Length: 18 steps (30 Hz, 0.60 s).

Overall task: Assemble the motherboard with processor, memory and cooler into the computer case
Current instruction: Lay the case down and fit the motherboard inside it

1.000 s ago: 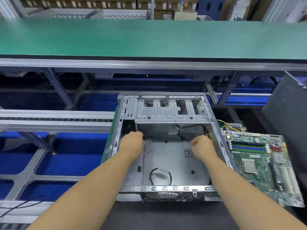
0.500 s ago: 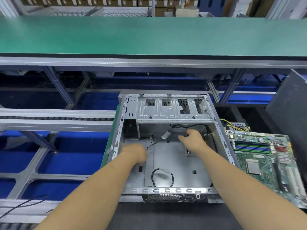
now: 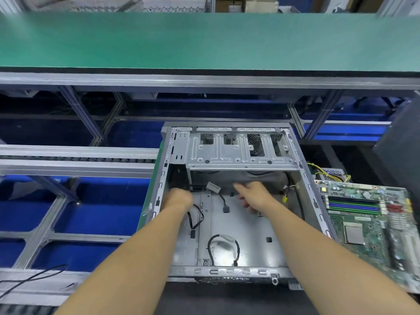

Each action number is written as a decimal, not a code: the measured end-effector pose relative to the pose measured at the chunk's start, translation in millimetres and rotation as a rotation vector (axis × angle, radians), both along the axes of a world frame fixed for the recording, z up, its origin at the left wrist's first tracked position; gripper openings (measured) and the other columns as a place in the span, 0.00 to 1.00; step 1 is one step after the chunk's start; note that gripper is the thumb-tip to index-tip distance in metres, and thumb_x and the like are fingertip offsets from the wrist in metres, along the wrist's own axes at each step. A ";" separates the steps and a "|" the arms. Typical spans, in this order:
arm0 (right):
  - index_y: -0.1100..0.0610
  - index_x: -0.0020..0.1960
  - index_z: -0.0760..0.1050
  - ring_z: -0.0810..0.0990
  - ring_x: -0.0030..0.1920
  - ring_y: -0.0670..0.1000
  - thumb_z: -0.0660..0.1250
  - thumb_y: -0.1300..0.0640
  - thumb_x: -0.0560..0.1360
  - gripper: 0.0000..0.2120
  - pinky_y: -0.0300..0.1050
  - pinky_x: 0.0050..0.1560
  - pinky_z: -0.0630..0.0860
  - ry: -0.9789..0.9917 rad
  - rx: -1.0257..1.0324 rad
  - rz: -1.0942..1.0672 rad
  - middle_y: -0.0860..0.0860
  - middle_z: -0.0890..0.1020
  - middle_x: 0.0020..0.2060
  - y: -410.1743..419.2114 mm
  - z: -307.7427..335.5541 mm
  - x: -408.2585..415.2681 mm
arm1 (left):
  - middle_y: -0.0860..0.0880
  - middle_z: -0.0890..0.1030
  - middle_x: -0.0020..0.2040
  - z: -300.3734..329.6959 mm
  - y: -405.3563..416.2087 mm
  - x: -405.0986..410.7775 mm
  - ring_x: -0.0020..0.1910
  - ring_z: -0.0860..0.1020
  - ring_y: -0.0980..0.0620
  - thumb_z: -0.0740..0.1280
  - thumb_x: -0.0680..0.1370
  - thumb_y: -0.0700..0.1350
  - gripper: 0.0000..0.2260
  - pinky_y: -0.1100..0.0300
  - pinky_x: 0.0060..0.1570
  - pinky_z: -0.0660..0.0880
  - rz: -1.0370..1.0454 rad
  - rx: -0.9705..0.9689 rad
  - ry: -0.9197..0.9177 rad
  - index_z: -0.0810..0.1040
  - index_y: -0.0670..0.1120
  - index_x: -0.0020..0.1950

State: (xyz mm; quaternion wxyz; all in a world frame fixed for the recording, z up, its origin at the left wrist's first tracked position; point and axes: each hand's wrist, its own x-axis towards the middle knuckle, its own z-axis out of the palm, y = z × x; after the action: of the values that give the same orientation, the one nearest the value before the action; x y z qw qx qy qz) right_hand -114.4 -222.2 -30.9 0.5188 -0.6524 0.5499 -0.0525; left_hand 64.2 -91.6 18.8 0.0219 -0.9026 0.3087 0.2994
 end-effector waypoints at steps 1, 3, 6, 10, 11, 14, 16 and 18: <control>0.61 0.62 0.78 0.74 0.38 0.53 0.69 0.43 0.78 0.23 0.45 0.38 0.72 0.016 -0.003 0.059 0.52 0.79 0.44 3.4 -3.4 4.3 | 0.43 0.79 0.53 -0.1 0.1 -1.6 0.55 0.79 0.43 0.56 0.81 0.35 0.13 0.56 0.47 0.76 0.000 -0.032 -0.032 0.77 0.38 0.61; 0.61 0.66 0.75 0.74 0.43 0.52 0.72 0.44 0.76 0.27 0.42 0.44 0.70 0.106 -0.105 0.208 0.53 0.77 0.46 8.7 -8.9 12.1 | 0.43 0.77 0.53 5.7 3.9 -6.5 0.51 0.78 0.43 0.61 0.79 0.38 0.10 0.54 0.44 0.74 0.007 -0.111 -0.139 0.74 0.40 0.59; 0.58 0.73 0.69 0.79 0.54 0.57 0.70 0.46 0.77 0.29 0.45 0.52 0.75 0.250 -0.241 0.329 0.55 0.79 0.53 13.6 -5.9 20.9 | 0.41 0.71 0.63 0.0 4.7 -7.6 0.61 0.73 0.44 0.65 0.77 0.41 0.21 0.55 0.52 0.75 -0.241 -0.136 -0.490 0.66 0.40 0.69; 0.54 0.72 0.67 0.76 0.64 0.62 0.63 0.52 0.81 0.21 0.53 0.62 0.75 0.424 -0.356 0.483 0.57 0.75 0.66 22.0 -1.2 30.0 | 0.43 0.77 0.58 -2.3 2.2 -8.4 0.57 0.74 0.43 0.64 0.77 0.42 0.13 0.52 0.48 0.72 -0.511 -0.005 -0.643 0.76 0.44 0.61; 0.55 0.68 0.69 0.77 0.62 0.62 0.61 0.56 0.81 0.16 0.52 0.60 0.76 0.468 -0.365 0.494 0.57 0.76 0.65 23.2 -1.0 30.4 | 0.44 0.79 0.55 -3.0 1.0 -11.5 0.55 0.76 0.43 0.63 0.76 0.41 0.12 0.53 0.46 0.71 -0.563 0.015 -0.632 0.78 0.45 0.58; 0.54 0.56 0.73 0.79 0.57 0.61 0.61 0.60 0.79 0.07 0.50 0.52 0.77 0.501 -0.369 0.500 0.56 0.79 0.58 23.8 0.8 26.5 | 0.44 0.76 0.58 -14.3 -2.8 -20.7 0.57 0.74 0.42 0.61 0.77 0.41 0.15 0.50 0.51 0.70 -0.875 -0.155 -0.513 0.73 0.45 0.64; 0.52 0.48 0.75 0.79 0.55 0.60 0.63 0.58 0.79 0.03 0.50 0.51 0.78 0.443 -0.383 0.508 0.55 0.80 0.54 21.5 3.5 21.6 | 0.45 0.71 0.65 -23.3 -4.7 -25.6 0.63 0.69 0.43 0.59 0.78 0.43 0.23 0.50 0.59 0.66 -0.976 -0.269 -0.377 0.63 0.46 0.73; 0.49 0.40 0.74 0.79 0.49 0.57 0.66 0.55 0.78 0.08 0.45 0.48 0.76 0.328 -0.378 0.536 0.52 0.80 0.46 21.2 6.6 16.8 | 0.48 0.67 0.71 -25.0 -8.0 -29.6 0.68 0.65 0.44 0.58 0.80 0.47 0.26 0.50 0.65 0.63 -0.833 -0.285 -0.231 0.57 0.48 0.78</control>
State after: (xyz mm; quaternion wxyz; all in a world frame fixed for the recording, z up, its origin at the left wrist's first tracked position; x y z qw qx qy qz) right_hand -97.6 -201.0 -24.2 0.2893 -0.8575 0.4157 0.0900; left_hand 34.6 -99.7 -6.1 0.0502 -0.7228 0.6792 0.1171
